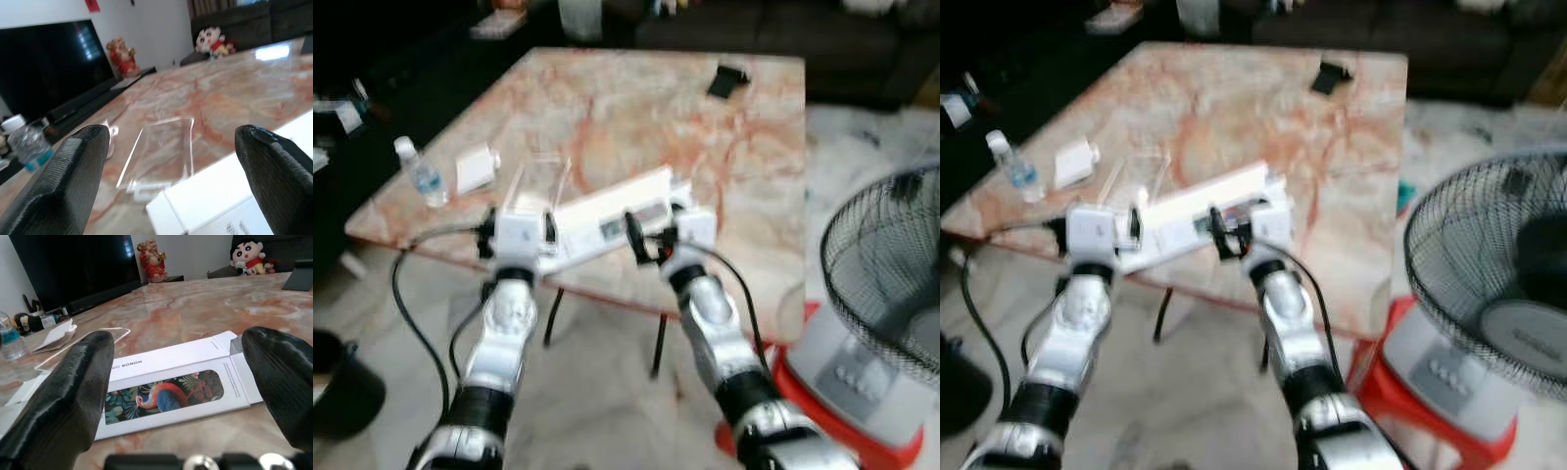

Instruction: Picking trash to rubbish bin

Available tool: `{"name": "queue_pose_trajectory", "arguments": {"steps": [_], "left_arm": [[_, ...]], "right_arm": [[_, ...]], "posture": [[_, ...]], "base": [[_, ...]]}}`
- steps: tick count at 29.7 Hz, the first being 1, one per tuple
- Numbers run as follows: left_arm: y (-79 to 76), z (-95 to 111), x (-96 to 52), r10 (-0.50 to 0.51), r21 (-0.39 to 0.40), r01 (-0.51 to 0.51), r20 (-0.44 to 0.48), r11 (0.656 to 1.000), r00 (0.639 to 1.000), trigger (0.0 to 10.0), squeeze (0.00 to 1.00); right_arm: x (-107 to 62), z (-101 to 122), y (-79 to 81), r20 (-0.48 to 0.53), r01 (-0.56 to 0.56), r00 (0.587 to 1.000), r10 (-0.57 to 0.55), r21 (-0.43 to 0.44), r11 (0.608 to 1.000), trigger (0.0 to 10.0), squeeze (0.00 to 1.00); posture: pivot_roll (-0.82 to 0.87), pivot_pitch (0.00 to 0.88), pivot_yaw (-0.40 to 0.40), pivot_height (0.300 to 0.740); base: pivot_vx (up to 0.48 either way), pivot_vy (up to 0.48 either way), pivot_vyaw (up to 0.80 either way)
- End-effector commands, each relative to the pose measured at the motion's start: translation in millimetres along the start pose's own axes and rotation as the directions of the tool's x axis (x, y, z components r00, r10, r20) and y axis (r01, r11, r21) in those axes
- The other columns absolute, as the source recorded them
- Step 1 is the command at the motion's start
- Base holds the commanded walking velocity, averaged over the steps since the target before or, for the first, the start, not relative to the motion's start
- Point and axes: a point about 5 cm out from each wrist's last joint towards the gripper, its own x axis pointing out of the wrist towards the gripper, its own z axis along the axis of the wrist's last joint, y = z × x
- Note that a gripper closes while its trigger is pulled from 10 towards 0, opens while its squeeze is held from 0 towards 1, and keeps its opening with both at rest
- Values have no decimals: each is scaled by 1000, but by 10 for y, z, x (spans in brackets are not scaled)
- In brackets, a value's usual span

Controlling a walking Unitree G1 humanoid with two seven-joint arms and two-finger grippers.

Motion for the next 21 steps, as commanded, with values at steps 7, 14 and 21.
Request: {"name": "queue_pose_trajectory", "arguments": {"steps": [7, 14, 21], "left_arm": [[234, -85, -87, 6, -9, -6, -39, 1000, 999, 10000, 0], [432, -147, -71, -68, -187, 46, -111, 981, 991, 10000, 0], [560, -213, -41, -108, -176, 83, -134, 981, 985, 10000, 0]], "right_arm": [[21, 10, 106, 4, -31, 1000, 31, 1, 1000, 10000, 0], [-1, 3, 63, 3, -24, 1000, 24, -6, 1000, 10000, 0], [-18, -30, 65, -9, -30, 1000, 30, -13, 999, 10000, 0]], "posture": [[131, 121, 61, 728], [126, 114, 63, 728], [131, 103, 63, 728]], "base": [[0, 0, 0], [0, 0, 0], [0, 0, 0]]}}
